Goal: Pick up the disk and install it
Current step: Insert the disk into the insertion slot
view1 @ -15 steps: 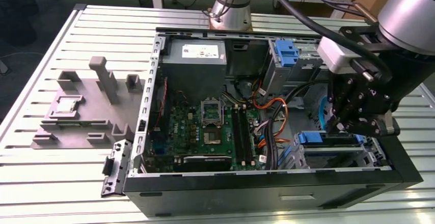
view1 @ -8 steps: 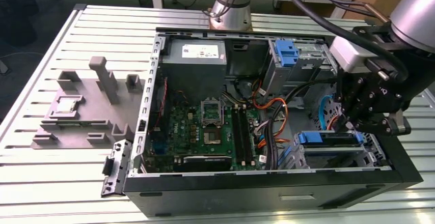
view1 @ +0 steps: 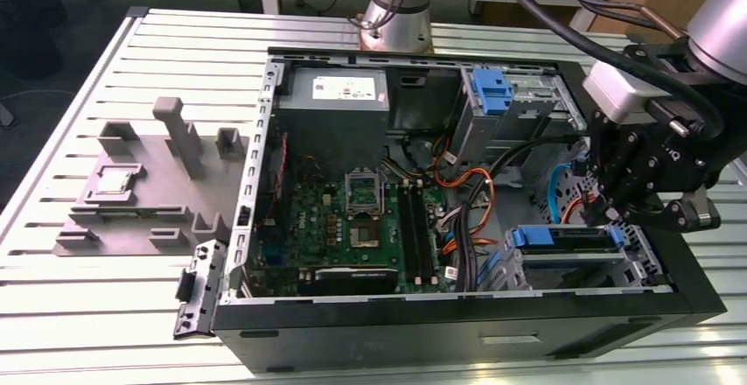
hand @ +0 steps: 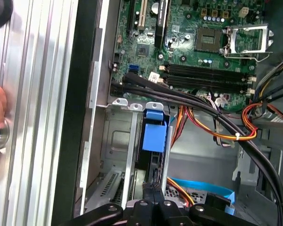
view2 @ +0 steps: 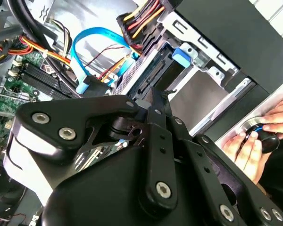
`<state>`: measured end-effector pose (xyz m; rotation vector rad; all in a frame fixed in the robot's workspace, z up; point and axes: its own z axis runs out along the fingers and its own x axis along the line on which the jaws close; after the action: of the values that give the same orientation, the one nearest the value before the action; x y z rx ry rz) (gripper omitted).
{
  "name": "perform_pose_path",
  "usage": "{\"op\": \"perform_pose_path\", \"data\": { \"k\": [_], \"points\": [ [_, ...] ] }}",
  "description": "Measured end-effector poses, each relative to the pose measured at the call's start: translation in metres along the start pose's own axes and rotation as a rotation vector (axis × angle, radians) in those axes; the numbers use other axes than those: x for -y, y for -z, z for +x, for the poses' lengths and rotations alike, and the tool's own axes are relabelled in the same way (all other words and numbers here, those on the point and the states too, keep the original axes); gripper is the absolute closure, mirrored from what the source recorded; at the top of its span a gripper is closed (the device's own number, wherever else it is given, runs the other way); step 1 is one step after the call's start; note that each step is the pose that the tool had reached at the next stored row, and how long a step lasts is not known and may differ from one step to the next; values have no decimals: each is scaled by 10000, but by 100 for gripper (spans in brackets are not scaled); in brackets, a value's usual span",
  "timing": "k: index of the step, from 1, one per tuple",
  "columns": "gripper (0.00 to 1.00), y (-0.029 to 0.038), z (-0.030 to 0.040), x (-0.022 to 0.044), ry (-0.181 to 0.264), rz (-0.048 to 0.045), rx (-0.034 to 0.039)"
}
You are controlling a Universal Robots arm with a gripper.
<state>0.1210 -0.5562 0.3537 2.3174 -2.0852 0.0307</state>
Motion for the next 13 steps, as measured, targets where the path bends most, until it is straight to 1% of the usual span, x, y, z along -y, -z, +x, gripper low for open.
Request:
{"op": "perform_pose_path", "data": {
  "k": [8,13],
  "points": [
    [90,0,0,5,0,0,1],
    [90,43,2,5,0,0,1]
  ]
}}
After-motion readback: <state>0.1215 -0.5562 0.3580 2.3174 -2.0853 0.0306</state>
